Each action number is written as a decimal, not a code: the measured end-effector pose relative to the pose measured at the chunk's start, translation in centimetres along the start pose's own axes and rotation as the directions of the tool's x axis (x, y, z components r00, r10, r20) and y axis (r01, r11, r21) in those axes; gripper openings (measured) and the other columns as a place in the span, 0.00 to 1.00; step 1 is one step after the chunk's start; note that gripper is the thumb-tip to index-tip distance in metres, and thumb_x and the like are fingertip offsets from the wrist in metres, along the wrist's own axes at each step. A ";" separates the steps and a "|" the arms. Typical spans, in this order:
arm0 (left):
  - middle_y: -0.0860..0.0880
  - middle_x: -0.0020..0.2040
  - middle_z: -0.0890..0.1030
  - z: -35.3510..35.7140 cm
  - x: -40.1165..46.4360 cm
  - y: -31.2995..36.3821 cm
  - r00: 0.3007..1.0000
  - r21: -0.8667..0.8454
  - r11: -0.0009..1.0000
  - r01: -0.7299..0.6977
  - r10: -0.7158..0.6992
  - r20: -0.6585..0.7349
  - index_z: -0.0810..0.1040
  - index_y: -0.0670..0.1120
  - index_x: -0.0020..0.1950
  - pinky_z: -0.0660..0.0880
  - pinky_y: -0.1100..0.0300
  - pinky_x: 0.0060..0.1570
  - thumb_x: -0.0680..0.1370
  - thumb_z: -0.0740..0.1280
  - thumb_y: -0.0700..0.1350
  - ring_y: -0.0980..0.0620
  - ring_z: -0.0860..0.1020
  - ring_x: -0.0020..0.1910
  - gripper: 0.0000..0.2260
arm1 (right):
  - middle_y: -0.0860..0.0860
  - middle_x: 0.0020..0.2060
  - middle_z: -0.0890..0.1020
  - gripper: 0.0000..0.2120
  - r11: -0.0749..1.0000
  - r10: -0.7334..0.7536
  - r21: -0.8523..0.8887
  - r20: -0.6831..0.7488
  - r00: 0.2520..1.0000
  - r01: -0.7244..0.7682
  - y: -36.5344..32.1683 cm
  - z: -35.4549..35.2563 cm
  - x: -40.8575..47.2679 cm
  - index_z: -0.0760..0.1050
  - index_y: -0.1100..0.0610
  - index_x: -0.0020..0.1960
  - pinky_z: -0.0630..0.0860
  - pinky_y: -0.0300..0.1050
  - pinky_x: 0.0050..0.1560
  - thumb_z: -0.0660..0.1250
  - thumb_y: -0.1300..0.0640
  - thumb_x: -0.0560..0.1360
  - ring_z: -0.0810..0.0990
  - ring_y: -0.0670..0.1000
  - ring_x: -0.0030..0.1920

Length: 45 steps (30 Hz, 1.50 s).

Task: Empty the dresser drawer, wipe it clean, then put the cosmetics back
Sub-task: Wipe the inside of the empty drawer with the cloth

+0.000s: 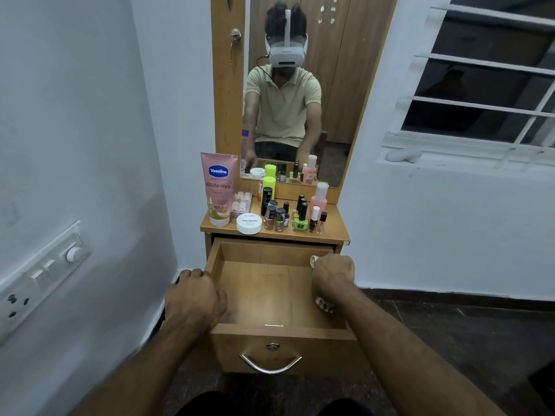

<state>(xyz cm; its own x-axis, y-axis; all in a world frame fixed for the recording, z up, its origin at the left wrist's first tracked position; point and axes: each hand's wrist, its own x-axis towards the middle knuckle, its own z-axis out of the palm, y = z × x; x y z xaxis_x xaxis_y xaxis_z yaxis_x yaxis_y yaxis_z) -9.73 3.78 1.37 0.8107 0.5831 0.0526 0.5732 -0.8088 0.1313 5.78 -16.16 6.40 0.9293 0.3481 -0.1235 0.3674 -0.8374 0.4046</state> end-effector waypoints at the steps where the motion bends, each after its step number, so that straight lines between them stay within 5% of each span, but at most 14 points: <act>1: 0.50 0.64 0.78 0.0 0.0 -0.1 1.000 -0.008 1.000 -0.004 0.004 0.008 0.77 0.48 0.66 0.76 0.51 0.60 0.79 0.60 0.61 0.49 0.74 0.64 0.22 | 0.50 0.44 0.81 0.11 1.000 -0.003 0.000 -0.006 1.000 0.003 0.1 0.1 -0.2 0.81 0.56 0.55 0.75 0.42 0.40 0.62 0.53 0.82 0.79 0.49 0.43; 9: 0.50 0.62 0.79 0.2 0.2 -0.4 1.000 -0.026 1.000 -0.007 0.008 0.021 0.78 0.49 0.63 0.77 0.50 0.58 0.78 0.61 0.61 0.49 0.75 0.62 0.21 | 0.51 0.43 0.77 0.09 0.991 -0.090 -0.076 0.220 0.971 0.109 2.0 -1.0 -1.9 0.76 0.56 0.50 0.72 0.43 0.46 0.62 0.51 0.78 0.76 0.50 0.46; 14: 0.50 0.64 0.78 0.3 0.3 -0.3 0.999 -0.007 1.000 -0.010 0.011 0.045 0.78 0.48 0.64 0.77 0.50 0.60 0.78 0.61 0.60 0.49 0.74 0.63 0.21 | 0.51 0.46 0.81 0.11 0.997 -0.071 -0.017 0.076 0.995 0.073 1.6 1.1 -3.2 0.81 0.56 0.57 0.73 0.43 0.42 0.63 0.54 0.80 0.80 0.50 0.46; 20: 0.48 0.73 0.73 -0.9 -0.5 0.5 0.998 0.103 0.993 -0.054 0.056 -0.010 0.70 0.47 0.73 0.68 0.47 0.68 0.81 0.57 0.59 0.47 0.70 0.71 0.25 | 0.52 0.53 0.83 0.10 0.963 0.045 0.268 -0.051 0.998 -0.029 2.3 2.6 -4.4 0.77 0.56 0.60 0.71 0.44 0.41 0.64 0.58 0.81 0.82 0.52 0.51; 24: 0.47 0.75 0.70 -0.8 -0.4 0.7 0.996 0.079 0.995 -0.066 0.060 0.071 0.68 0.47 0.75 0.66 0.45 0.72 0.82 0.56 0.58 0.46 0.67 0.74 0.25 | 0.52 0.55 0.83 0.10 0.900 0.089 0.435 -0.084 0.992 -0.044 3.4 3.0 -4.5 0.75 0.56 0.61 0.69 0.46 0.42 0.62 0.58 0.81 0.82 0.54 0.54; 32: 0.46 0.77 0.67 -0.8 -0.1 0.5 0.992 0.081 0.994 -0.067 0.057 0.116 0.67 0.46 0.76 0.65 0.45 0.72 0.82 0.61 0.55 0.45 0.65 0.75 0.25 | 0.51 0.47 0.80 0.09 0.986 -0.084 0.149 0.017 0.996 0.081 3.8 1.6 -5.5 0.77 0.56 0.58 0.72 0.45 0.45 0.65 0.55 0.79 0.79 0.52 0.48; 36: 0.46 0.76 0.67 -0.7 0.1 0.6 0.991 0.068 0.996 -0.057 0.049 0.126 0.67 0.45 0.76 0.65 0.45 0.72 0.81 0.61 0.53 0.45 0.65 0.74 0.25 | 0.49 0.40 0.76 0.08 0.979 -0.008 0.205 -0.016 1.000 0.011 3.3 1.3 -4.5 0.78 0.56 0.57 0.71 0.45 0.41 0.64 0.55 0.81 0.77 0.51 0.42; 39: 0.46 0.76 0.67 -0.7 0.2 0.5 0.990 0.072 0.995 -0.066 0.056 0.130 0.67 0.45 0.76 0.65 0.45 0.72 0.81 0.62 0.52 0.44 0.65 0.74 0.24 | 0.50 0.44 0.79 0.08 0.959 0.040 0.281 -0.025 0.999 -0.032 3.1 1.0 -3.9 0.78 0.55 0.57 0.71 0.45 0.41 0.63 0.55 0.81 0.78 0.52 0.44; 45: 0.46 0.74 0.69 -0.8 0.0 0.3 0.991 0.092 0.993 -0.073 0.062 0.116 0.70 0.45 0.73 0.67 0.45 0.70 0.80 0.63 0.51 0.45 0.66 0.73 0.22 | 0.48 0.36 0.74 0.06 0.988 -0.108 0.121 0.120 0.987 0.093 3.9 -0.2 -4.9 0.78 0.56 0.53 0.71 0.44 0.42 0.67 0.56 0.77 0.75 0.48 0.38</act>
<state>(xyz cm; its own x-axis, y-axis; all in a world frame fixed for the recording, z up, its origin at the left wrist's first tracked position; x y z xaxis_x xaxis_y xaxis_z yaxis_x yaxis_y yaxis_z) -9.63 3.62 2.19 0.8533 0.5186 -0.0546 0.5207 -0.8530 0.0355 2.70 -21.04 8.81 0.8820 0.3833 -0.2740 0.4543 -0.8461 0.2788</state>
